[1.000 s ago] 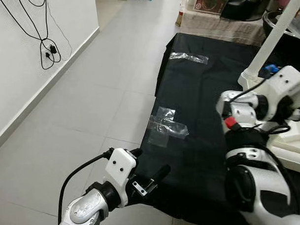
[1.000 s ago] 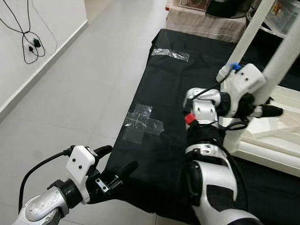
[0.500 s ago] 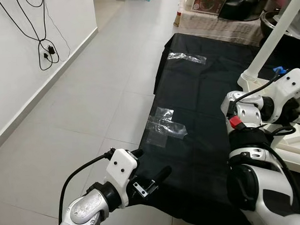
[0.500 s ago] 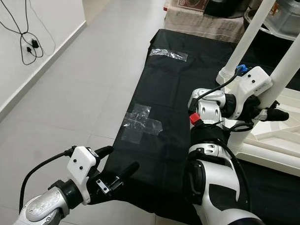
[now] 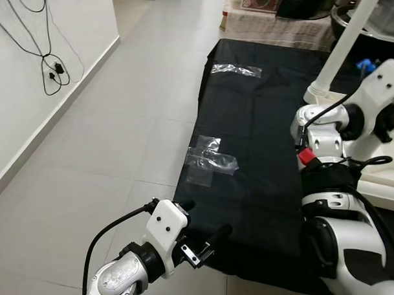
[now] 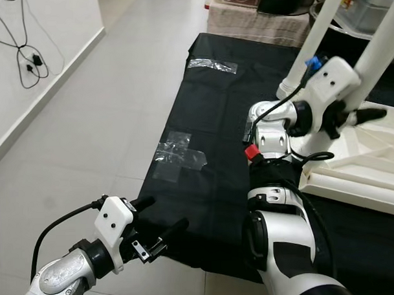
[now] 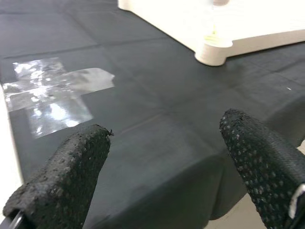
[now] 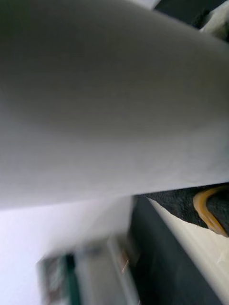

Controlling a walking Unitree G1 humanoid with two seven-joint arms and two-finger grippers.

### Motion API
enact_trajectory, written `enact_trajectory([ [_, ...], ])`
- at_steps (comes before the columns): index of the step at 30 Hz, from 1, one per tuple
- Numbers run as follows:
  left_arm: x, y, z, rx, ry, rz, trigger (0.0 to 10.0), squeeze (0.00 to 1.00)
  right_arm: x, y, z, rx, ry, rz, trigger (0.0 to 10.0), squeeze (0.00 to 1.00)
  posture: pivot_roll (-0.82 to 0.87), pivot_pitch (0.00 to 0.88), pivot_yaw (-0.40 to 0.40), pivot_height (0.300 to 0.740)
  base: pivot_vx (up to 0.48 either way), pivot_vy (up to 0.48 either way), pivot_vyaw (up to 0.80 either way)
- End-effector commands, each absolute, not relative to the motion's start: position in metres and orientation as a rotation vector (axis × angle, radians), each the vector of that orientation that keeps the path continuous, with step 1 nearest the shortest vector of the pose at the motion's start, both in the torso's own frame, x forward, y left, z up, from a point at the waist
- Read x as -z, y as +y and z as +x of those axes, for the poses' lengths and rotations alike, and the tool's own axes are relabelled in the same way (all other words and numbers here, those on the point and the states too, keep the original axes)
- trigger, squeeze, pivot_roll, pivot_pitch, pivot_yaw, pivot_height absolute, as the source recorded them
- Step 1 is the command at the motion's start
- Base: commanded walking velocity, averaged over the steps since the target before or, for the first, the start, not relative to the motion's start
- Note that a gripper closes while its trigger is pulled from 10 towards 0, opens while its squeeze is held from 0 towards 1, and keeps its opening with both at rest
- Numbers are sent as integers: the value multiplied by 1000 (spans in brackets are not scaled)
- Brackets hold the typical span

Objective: Building children table

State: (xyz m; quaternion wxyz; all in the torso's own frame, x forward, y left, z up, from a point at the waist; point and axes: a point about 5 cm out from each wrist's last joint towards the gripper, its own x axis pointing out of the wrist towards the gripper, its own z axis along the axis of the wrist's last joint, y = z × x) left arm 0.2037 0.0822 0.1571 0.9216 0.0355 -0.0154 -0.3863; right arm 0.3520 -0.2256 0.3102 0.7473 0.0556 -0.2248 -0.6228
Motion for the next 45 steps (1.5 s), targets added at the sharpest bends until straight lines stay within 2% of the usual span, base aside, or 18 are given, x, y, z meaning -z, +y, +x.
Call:
enact_trajectory([
  [1, -152, 81, 205, 790, -15, 78, 10000, 0, -335, -213, 352, 1141, -621, 174, 10000, 0, 104, 139, -66, 740, 0, 0, 0],
  [2, -152, 81, 205, 790, -15, 78, 10000, 0, -335, -213, 352, 1141, -621, 174, 10000, 0, 104, 139, -66, 740, 0, 0, 0],
  [4, -152, 82, 206, 782, -20, 84, 10000, 0, -341, -206, 354, 1015, -644, 200, 10000, 0, 103, 138, -67, 740, 0, 0, 0],
  [6, -158, 86, 220, 718, -53, 169, 10000, 0, -332, -172, 365, 520, -567, 385, 10000, 0, 101, 128, -69, 740, 0, 0, 0],
  [7, -158, 86, 220, 718, -53, 169, 10000, 0, -332, -172, 365, 520, -567, 385, 10000, 0, 101, 128, -69, 740, 0, 0, 0],
  [8, -162, 88, 229, 680, -73, 231, 10000, 0, -322, -157, 367, 354, -514, 445, 10000, 0, 98, 125, -66, 740, 0, 0, 0],
  [9, -162, 88, 229, 680, -73, 231, 10000, 0, -322, -157, 367, 354, -514, 445, 10000, 0, 98, 125, -66, 740, 0, 0, 0],
  [10, -166, 90, 238, 652, -90, 277, 10000, 0, -314, -145, 366, 232, -468, 508, 10000, 0, 94, 121, -67, 740, 0, 0, 0],
  [13, -170, 91, 247, 628, -107, 314, 10000, 0, -305, -138, 366, 166, -410, 550, 10000, 0, 97, 122, -71, 740, 0, 0, 0],
  [15, -177, 93, 264, 598, -137, 382, 10000, 0, -296, -127, 363, 59, -355, 621, 10000, 0, 96, 120, -68, 740, 0, 0, 0],
  [18, -183, 98, 283, 540, -155, 439, 10000, 0, -289, -119, 359, -2, -318, 659, 10000, 0, 91, 119, -68, 740, 0, 0, 0],
  [23, -186, 101, 292, 508, -162, 468, 10000, 0, -285, -115, 358, -27, -296, 675, 10000, 0, 89, 117, -69, 740, 0, 0, 0],
  [26, -192, 107, 316, 441, -178, 539, 10000, 0, -280, -108, 351, -121, -283, 720, 10000, 0, 84, 119, -67, 740, 0, 0, 0],
  [31, -199, 99, 335, 445, -209, 545, 10000, 0, -275, -100, 342, -237, -258, 768, 10000, 0, 78, 120, -65, 740, 0, 0, 0],
  [38, -200, 86, 340, 493, -232, 569, 10000, 0, -272, -93, 335, -293, -228, 779, 10000, 0, 78, 123, -63, 740, 0, 0, 0],
  [41, -199, 78, 340, 532, -235, 576, 10000, 0, -271, -91, 334, -303, -219, 784, 10000, 0, 77, 122, -65, 740, 0, 0, 0],
  [42, -194, 66, 337, 599, -225, 566, 10000, 0, -271, -87, 331, -319, -214, 791, 10000, 0, 78, 123, -62, 740, 0, 0, 0],
  [45, -193, 63, 336, 621, -221, 559, 10000, 0, -271, -87, 331, -324, -212, 795, 10000, 0, 78, 123, -62, 740, 0, 0, 0],
])
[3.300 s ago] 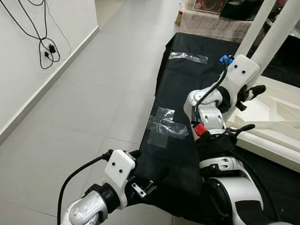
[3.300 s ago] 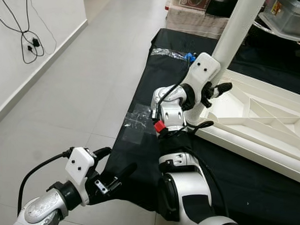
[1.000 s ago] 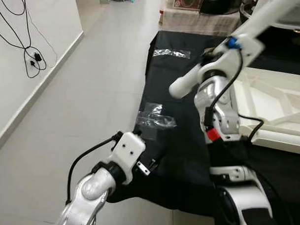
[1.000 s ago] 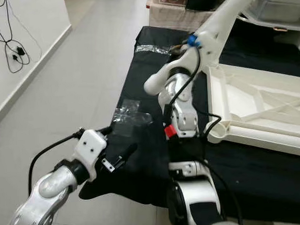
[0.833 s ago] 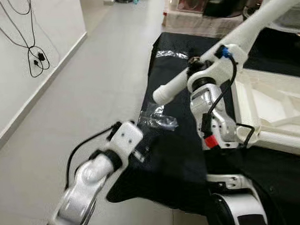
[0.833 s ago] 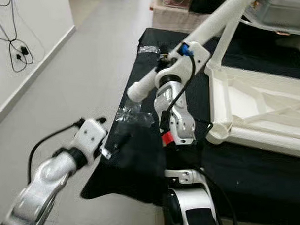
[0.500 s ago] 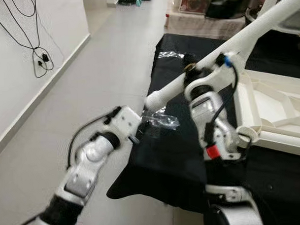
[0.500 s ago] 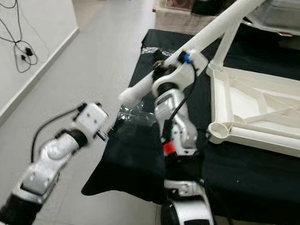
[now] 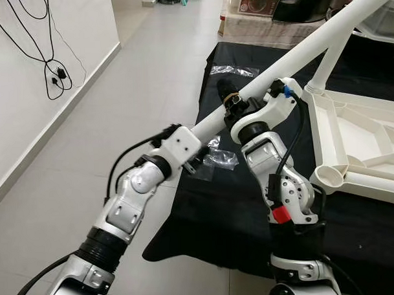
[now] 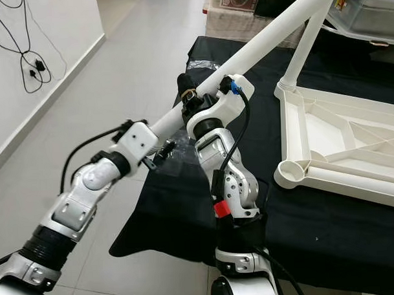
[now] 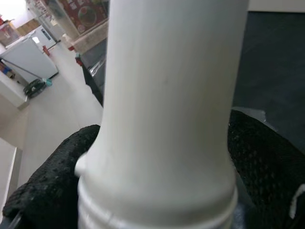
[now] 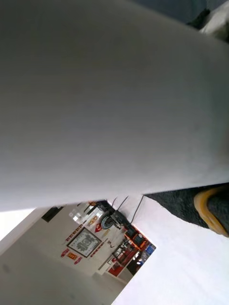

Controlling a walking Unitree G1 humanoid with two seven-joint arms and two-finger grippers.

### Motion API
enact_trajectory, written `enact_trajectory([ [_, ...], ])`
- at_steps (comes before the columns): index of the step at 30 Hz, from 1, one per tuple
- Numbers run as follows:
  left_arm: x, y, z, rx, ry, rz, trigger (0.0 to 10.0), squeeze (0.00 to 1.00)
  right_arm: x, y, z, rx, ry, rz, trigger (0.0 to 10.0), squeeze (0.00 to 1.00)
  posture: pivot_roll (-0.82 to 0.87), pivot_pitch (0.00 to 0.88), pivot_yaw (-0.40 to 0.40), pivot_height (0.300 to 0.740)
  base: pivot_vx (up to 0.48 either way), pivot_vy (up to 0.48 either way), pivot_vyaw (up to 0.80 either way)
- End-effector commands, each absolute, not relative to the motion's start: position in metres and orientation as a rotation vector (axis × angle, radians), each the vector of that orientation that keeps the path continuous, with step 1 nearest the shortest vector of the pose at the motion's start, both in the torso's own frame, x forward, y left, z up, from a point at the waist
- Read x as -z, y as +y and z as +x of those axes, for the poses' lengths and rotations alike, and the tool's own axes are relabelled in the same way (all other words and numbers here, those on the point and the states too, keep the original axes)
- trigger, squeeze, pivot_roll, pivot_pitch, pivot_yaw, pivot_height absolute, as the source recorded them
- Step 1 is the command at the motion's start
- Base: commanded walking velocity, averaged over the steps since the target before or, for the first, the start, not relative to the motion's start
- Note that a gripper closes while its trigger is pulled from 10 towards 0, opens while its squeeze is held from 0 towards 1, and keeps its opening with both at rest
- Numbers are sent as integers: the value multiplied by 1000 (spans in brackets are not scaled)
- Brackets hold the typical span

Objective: Building children table

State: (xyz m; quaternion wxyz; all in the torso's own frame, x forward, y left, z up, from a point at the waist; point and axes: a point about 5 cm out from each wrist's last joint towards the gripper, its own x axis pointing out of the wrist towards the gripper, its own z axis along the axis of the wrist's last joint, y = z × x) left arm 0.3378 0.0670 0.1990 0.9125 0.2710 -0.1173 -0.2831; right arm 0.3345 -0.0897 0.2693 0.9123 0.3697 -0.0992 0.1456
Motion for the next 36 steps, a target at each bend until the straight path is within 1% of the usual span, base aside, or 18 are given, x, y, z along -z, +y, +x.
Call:
enact_trajectory([
  [1, -191, 59, 335, 639, -225, 574, 10000, 0, -271, -86, 330, -325, -210, 797, 10000, 0, 81, 123, -63, 740, 0, 0, 0],
  [4, -188, 55, 334, 647, -225, 580, 10000, 0, -270, -85, 330, -329, -201, 801, 10000, 0, 80, 123, -64, 740, 0, 0, 0],
  [9, -189, 57, 338, 620, -228, 584, 10000, 0, -270, -83, 328, -343, -195, 796, 10000, 0, 75, 122, -63, 740, 0, 0, 0],
  [10, -189, 59, 341, 606, -221, 588, 0, 0, -270, -82, 327, -347, -191, 792, 10000, 0, 74, 120, -61, 740, 0, 0, 0],
  [20, -186, 65, 345, 583, -221, 607, 0, 0, -268, -78, 323, -367, -181, 749, 10000, 0, 72, 113, -56, 740, 0, 0, 0],
  [22, -184, 66, 342, 597, -221, 605, 0, 0, -267, -82, 325, -324, -198, 710, 10000, 0, 73, 109, -59, 740, 0, 0, 0],
  [25, -183, 65, 341, 606, -216, 605, 0, 0, -264, -84, 327, -318, -194, 700, 10000, 0, 73, 108, -58, 740, 0, 0, 0],
  [26, -182, 66, 339, 607, -206, 602, 9373, 0, -261, -86, 328, -307, -192, 685, 10000, 667, 73, 104, -56, 740, 0, 0, 0],
  [27, -182, 66, 339, 607, -206, 602, 9373, 0, -261, -86, 328, -307, -192, 685, 10000, 667, 73, 104, -56, 740, 0, 0, 0],
  [28, -182, 65, 338, 621, -199, 588, 10000, 0, -259, -86, 328, -327, -193, 690, 10000, 1000, 72, 103, -56, 740, 0, 0, 0],
  [31, -182, 65, 335, 631, -203, 590, 10000, 0, -257, -87, 328, -336, -196, 694, 10000, 1000, 72, 103, -56, 740, 0, 0, 0],
  [36, -182, 70, 324, 710, -198, 538, 10000, 0, -257, -90, 327, -437, -220, 735, 10000, 1000, 77, 104, -55, 740, 0, 0, 0],
])
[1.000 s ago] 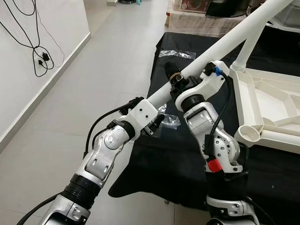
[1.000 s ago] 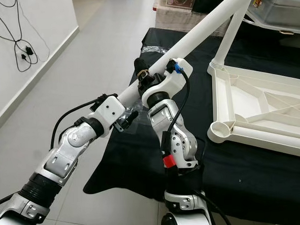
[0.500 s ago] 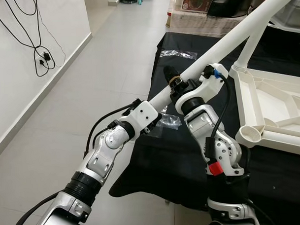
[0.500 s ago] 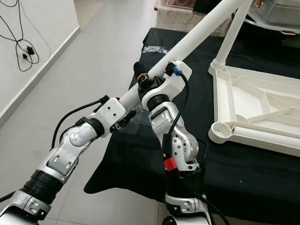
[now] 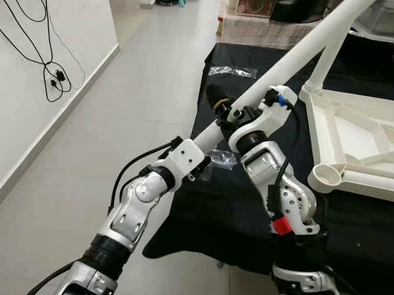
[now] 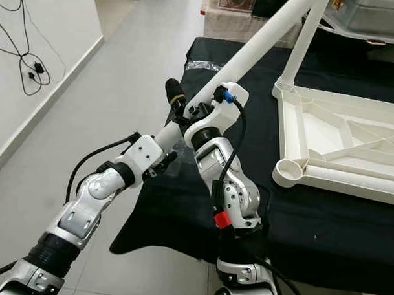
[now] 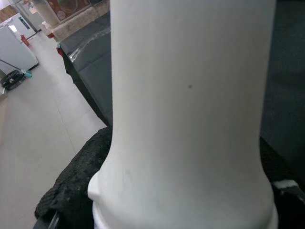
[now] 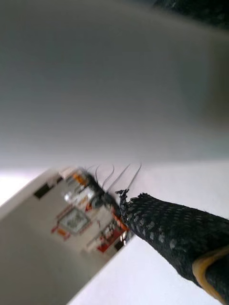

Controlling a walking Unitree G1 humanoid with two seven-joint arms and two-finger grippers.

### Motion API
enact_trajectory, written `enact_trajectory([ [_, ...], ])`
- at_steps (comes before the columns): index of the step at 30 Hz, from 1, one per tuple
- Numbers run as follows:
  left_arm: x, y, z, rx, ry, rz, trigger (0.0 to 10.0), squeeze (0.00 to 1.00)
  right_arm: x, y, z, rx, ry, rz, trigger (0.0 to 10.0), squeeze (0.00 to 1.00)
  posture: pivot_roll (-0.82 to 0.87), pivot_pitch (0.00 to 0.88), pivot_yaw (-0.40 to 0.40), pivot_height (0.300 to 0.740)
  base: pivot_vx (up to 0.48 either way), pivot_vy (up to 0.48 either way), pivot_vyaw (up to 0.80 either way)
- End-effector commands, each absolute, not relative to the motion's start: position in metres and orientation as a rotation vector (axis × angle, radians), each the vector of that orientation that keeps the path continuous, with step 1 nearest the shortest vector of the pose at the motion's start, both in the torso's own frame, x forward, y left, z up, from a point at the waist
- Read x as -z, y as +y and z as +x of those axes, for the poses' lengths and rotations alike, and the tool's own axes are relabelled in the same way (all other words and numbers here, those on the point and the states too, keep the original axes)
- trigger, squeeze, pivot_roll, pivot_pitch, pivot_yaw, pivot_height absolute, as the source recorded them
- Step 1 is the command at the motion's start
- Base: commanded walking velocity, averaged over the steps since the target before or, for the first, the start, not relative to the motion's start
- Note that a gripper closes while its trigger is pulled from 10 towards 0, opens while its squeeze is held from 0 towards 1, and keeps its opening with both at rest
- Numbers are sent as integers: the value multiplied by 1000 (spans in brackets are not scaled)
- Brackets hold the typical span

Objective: Building children table

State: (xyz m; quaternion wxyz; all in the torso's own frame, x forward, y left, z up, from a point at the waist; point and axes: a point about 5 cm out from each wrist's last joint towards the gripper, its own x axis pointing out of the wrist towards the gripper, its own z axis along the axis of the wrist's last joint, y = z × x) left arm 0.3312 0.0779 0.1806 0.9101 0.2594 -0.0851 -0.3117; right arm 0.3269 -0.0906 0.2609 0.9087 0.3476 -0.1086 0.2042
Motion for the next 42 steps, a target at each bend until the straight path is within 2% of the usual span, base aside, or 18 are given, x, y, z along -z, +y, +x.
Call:
enact_trajectory([
  [1, -182, 74, 323, 717, -197, 542, 10000, 0, -257, -92, 328, -463, -219, 749, 10000, 1000, 81, 109, -57, 740, 0, 0, 0],
  [2, -182, 79, 321, 732, -186, 528, 10000, 0, -255, -94, 329, -498, -216, 745, 10000, 0, 82, 109, -53, 740, 0, 0, 0],
  [10, -183, 92, 309, 866, -127, 405, 10000, 0, -243, -101, 332, -614, -206, 697, 10000, 0, 87, 112, -53, 740, 0, 0, 0],
  [12, -183, 96, 300, 948, -72, 325, 10000, 0, -240, -102, 333, -685, -205, 658, 10000, 0, 94, 116, -50, 740, 0, 0, 0],
  [14, -183, 96, 300, 948, -72, 325, 10000, 0, -240, -102, 333, -685, -205, 658, 10000, 0, 94, 116, -50, 740, 0, 0, 0],
  [15, -179, 98, 290, 1001, -26, 272, 10000, 0, -242, -100, 332, -761, -208, 651, 10000, 0, 94, 118, -48, 740, 0, 0, 0],
  [23, -177, 101, 281, 1058, 13, 228, 10000, 0, -243, -96, 328, -864, -202, 639, 10000, 0, 96, 119, -46, 740, 0, 0, 0],
  [24, -176, 104, 277, 1091, 35, 203, 10000, 0, -241, -93, 321, -955, -184, 598, 10000, 0, 100, 119, -42, 740, 0, 0, 0],
  [26, -176, 104, 277, 1091, 35, 203, 10000, 0, -241, -93, 321, -955, -184, 598, 10000, 0, 100, 119, -42, 740, 0, 0, 0],
  [28, -173, 112, 269, 1143, 89, 176, 10000, 0, -235, -86, 304, -1162, -111, 536, 10000, 0, 101, 121, -41, 740, 0, 0, 0],
  [31, -172, 116, 265, 1157, 131, 132, 10000, 0, -232, -83, 298, -1251, -85, 530, 10000, 0, 102, 122, -42, 740, 0, 0, 0],
  [42, -172, 110, 249, 1228, 192, -12, 10000, 0, -240, -83, 299, -1319, -111, 522, 10000, 0, 98, 121, -42, 740, 0, 0, 0],
])
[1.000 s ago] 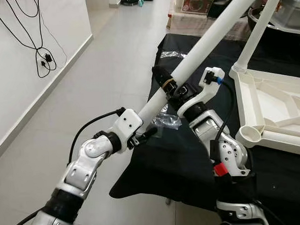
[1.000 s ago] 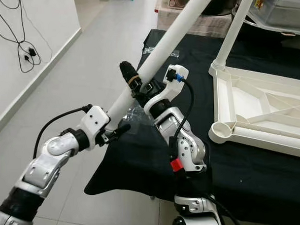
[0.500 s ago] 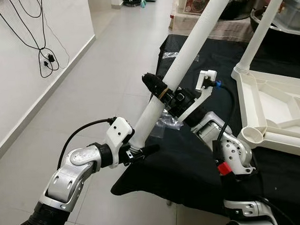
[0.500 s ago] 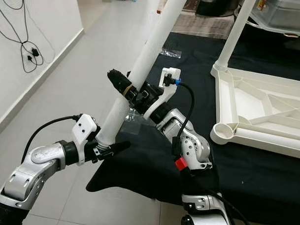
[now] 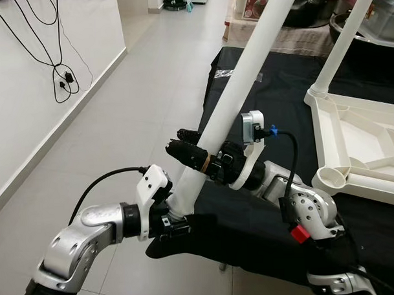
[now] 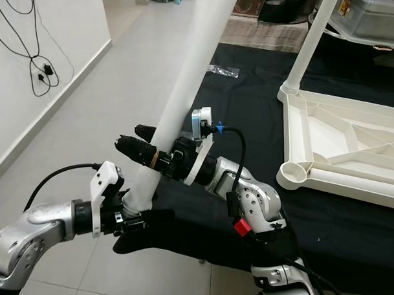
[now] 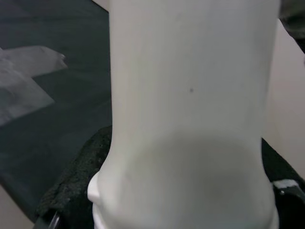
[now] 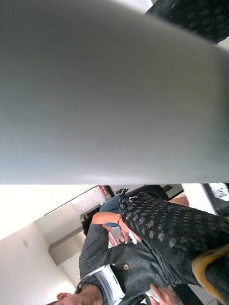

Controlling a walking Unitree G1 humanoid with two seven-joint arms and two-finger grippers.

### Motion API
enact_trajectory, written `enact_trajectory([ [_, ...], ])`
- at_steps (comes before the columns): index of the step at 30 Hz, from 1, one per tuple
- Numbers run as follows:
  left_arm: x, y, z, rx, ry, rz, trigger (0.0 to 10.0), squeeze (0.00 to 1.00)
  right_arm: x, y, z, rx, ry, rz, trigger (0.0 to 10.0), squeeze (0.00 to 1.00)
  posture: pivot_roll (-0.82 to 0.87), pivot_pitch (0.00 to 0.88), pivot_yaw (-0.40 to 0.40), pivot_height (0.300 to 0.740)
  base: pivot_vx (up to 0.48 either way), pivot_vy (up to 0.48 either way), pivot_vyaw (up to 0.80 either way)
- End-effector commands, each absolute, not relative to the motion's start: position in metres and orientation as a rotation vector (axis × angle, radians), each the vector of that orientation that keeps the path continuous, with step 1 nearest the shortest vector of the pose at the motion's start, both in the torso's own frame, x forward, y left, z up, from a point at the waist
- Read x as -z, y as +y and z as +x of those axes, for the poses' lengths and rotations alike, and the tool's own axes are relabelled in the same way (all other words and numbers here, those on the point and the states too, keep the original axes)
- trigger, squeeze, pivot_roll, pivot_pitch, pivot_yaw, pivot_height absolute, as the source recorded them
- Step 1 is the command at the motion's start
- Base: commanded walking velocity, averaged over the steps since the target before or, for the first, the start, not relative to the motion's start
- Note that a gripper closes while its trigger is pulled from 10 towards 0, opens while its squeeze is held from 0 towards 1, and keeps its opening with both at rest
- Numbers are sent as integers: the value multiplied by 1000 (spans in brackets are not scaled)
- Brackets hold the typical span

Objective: Building children table

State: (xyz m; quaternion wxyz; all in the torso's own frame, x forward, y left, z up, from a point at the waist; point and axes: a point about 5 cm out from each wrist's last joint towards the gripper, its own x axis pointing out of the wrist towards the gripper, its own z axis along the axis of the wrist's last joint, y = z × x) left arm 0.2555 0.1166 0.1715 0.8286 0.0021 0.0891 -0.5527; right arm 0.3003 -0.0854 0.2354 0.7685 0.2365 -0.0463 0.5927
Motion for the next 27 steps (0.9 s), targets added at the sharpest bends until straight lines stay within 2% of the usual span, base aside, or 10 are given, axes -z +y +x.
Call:
enact_trajectory([
  [1, -171, 109, 247, 1238, 201, -22, 10000, 0, -240, -83, 299, -1322, -112, 523, 10000, 0, 99, 123, -44, 740, 0, 0, 0],
  [7, -169, 109, 239, 1272, 232, -32, 10000, 0, -242, -84, 300, -1344, -112, 530, 10000, 0, 99, 123, -43, 740, 0, 0, 0],
  [15, -173, 116, 243, 1240, 244, -30, 10000, 0, -239, -83, 293, -1417, -76, 536, 10000, 0, 96, 123, -43, 740, 0, 0, 0],
  [16, -172, 117, 242, 1243, 252, -35, 10000, 0, -239, -83, 293, -1423, -73, 539, 5490, 0, 97, 124, -43, 740, 0, 0, 0],
  [18, -172, 117, 241, 1248, 257, -36, 10000, 0, -239, -83, 292, -1428, -71, 540, 5490, 0, 97, 124, -43, 740, 0, 0, 0],
  [19, -171, 118, 239, 1253, 268, -39, 10000, 0, -238, -83, 292, -1432, -68, 540, 0, 0, 95, 124, -44, 740, 0, 0, 0],
  [27, -169, 117, 234, 1262, 284, -49, 10000, 0, -240, -85, 294, -1421, -79, 530, 0, 0, 93, 126, -44, 740, 0, 0, 0],
])
